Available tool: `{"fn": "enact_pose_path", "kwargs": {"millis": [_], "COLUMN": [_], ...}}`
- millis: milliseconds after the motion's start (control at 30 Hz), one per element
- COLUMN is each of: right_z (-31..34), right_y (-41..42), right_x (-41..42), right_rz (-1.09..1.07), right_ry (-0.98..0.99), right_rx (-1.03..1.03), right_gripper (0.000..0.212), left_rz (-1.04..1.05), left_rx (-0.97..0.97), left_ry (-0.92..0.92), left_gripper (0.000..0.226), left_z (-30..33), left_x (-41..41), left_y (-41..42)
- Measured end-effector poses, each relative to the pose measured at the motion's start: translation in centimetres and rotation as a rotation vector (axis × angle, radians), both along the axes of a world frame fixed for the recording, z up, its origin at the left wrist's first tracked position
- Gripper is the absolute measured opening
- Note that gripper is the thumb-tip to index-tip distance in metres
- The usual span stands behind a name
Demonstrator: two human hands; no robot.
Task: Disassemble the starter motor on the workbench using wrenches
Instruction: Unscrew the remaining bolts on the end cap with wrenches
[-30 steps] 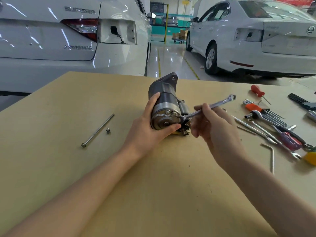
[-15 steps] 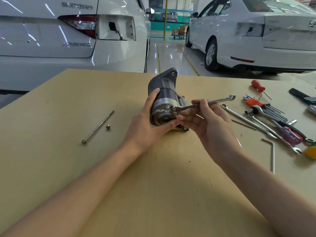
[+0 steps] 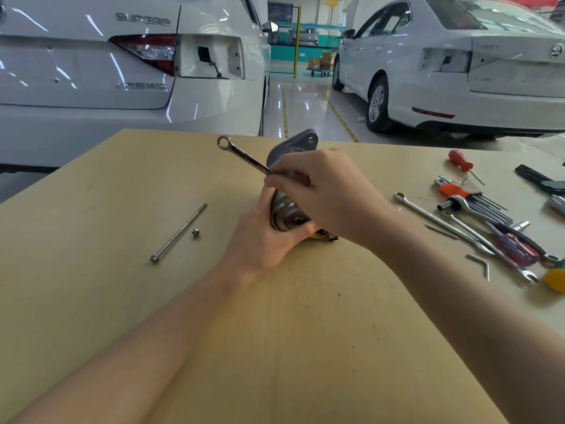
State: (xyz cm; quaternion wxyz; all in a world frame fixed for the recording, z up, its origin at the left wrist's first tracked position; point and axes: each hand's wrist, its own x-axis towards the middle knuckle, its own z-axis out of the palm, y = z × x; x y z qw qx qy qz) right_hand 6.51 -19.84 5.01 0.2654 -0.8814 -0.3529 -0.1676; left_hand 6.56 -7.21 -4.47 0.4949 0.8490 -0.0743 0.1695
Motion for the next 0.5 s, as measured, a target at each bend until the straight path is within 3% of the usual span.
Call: {"fn": "enact_pose_path", "kwargs": {"millis": [100, 200, 300, 400, 500], "right_z": [0.1, 0.0, -0.8, -2.9, -4.5], "right_y": [-0.4, -1.0, -2.2, -3.6, -4.4], "right_x": [-1.3, -2.7, -2.6, -2.3, -2.0], "right_rz": [0.117, 0.302, 0.221, 0.058, 0.023], "right_ry": [-0.051, 0.056, 0.187, 0.498, 0.768], "right_rx": [0.003, 0.316, 0.641, 1.023, 1.244], "right_gripper": [0.017, 0.013, 0.018, 0.023, 0.023], "left_rz": [0.004, -0.004, -0.015, -0.032, -0.03], "left_rx": [-0.027, -0.045, -0.059, -0.081, -0.074], "left_ry": [0.018, -0.012, -0.05, -0.047, -0.049], "left_gripper": [0.046, 0.072, 0.09, 0.094, 0.095], "left_z": [0.0, 0.2, 0.0, 0.0, 0.0], "left_x": [0.0, 0.0, -0.1, -0.1, 0.0], "left_y": [-0.1, -0.3, -0.3, -0.3, -0.2]}}
